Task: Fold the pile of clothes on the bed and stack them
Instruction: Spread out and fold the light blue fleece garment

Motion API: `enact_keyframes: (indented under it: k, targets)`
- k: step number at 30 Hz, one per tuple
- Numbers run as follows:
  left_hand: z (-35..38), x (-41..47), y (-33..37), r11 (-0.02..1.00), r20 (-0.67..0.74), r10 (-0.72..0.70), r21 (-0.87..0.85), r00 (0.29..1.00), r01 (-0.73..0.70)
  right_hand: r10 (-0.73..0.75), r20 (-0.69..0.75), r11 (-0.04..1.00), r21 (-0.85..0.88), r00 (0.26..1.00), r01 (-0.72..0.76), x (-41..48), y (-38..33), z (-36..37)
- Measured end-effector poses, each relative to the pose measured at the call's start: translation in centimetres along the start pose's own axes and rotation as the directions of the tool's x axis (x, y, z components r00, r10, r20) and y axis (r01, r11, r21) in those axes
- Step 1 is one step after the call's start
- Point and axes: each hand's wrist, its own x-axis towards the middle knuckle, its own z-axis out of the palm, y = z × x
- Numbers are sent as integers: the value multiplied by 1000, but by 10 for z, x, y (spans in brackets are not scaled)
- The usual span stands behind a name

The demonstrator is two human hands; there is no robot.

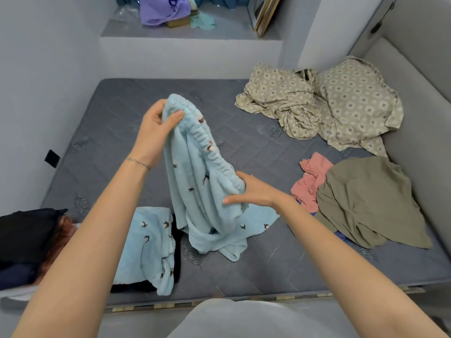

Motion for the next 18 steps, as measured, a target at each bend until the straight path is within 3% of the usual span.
enact_keyframes:
  k: [5, 8, 11, 15, 18]
  targets:
    - [-9, 5, -8, 999, -132, 21, 42, 991, -15, -1, 38, 977, -211, 999, 9, 1, 0, -8]
    - [-17, 7, -13, 996, -227, 30, 84, 973, -11, 8, -58, 962, -271, 998, -23, -5, -3, -29]
    - [-28, 11, -14, 993, -274, 37, 114, 961, -6, -4, -238, 975, -218, 971, -49, -11, -7, -63]
    - [-32, 17, -13, 993, -247, 40, 117, 968, -11, -124, -550, 973, -230, 826, -7, -17, -14, -92]
    - [-28, 23, -10, 992, -247, 56, 126, 968, -25, -176, -697, 973, -229, 695, 18, -22, -25, -94]
